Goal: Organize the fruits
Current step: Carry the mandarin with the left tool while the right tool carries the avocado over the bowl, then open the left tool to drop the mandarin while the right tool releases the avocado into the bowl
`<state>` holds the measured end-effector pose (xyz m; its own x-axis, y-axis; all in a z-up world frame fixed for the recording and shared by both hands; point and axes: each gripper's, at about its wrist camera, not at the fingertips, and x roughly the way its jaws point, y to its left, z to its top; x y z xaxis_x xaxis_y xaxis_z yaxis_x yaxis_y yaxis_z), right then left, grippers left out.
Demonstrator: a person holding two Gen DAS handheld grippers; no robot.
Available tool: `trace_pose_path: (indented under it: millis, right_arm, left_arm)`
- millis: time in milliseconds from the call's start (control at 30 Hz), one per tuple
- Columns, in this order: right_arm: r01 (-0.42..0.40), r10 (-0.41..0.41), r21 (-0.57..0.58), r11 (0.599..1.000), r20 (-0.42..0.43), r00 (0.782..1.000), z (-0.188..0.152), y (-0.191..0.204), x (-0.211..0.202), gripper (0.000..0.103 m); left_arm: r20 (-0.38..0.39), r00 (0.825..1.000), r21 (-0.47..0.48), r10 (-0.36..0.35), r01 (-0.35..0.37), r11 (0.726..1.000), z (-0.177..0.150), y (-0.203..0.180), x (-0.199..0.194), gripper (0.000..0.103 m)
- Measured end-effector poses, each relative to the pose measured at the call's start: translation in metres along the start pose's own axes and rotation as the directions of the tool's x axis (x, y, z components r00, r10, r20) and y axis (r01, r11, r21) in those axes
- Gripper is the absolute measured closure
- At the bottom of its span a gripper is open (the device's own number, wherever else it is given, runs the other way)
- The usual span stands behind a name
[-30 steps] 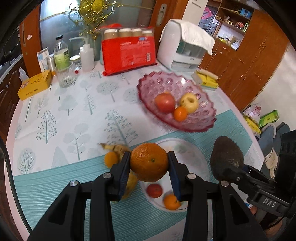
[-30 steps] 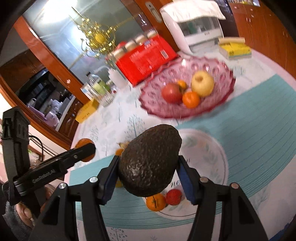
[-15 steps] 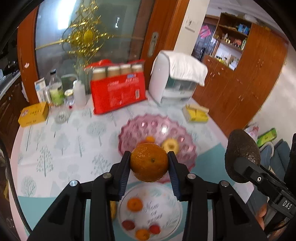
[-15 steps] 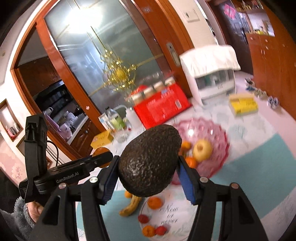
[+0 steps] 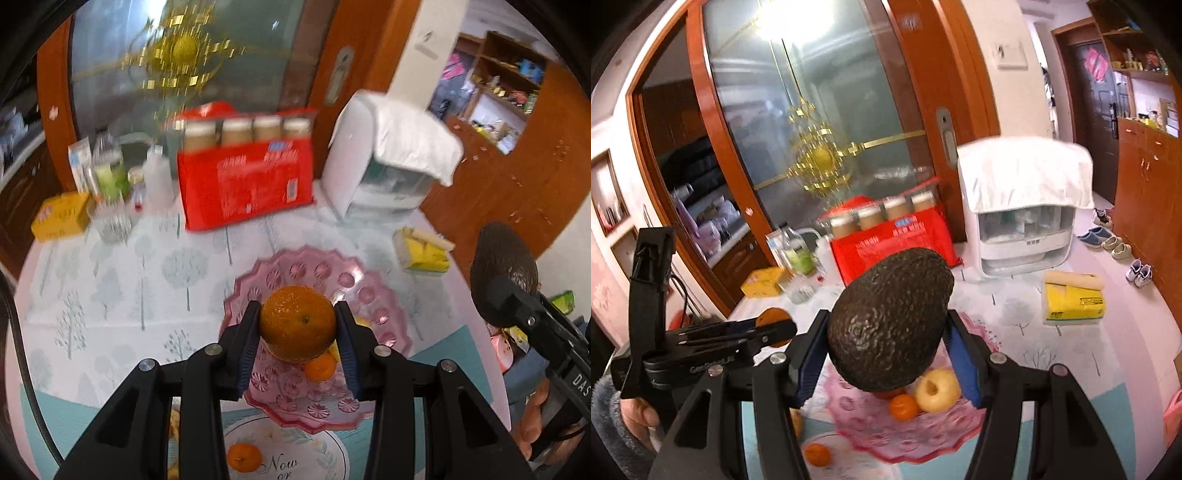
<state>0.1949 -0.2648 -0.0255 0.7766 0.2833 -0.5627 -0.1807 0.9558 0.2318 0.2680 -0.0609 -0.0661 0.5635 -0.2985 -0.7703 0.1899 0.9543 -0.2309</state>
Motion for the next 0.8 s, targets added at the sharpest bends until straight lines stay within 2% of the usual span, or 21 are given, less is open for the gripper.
trace_pose_path:
  millis: [200,400,633,800]
  right_arm:
    - [-0.003,0.006,0.023,1.000,-0.120,0.993,-0.017,-0.028,0.072,0.042]
    - [0.001,0.010,0.047,0.999,-0.237,0.971,-0.039,-0.048,0.139,0.042]
    - [0.005,0.010,0.046,0.999,-0.315,0.949,-0.055,-0.057,0.182,0.042]
    - [-0.002,0.014,0.035,0.999,-0.360,0.933,-0.059,-0.057,0.197,0.042]
  left_arm:
    - [-0.123,0.991,-0.031,0.053,-0.057,0.998,-0.016,0.009,0.066,0.065]
    - [-0.207,0.975,-0.038,0.080,-0.090,0.995,-0.035,0.011,0.109,0.065]
    - [-0.265,0.959,-0.020,0.096,-0.105,0.994,-0.052,0.009,0.135,0.065]
    - [-0.289,0.953,-0.018,0.093,-0.103,0.995,-0.060,0.007,0.145,0.064]
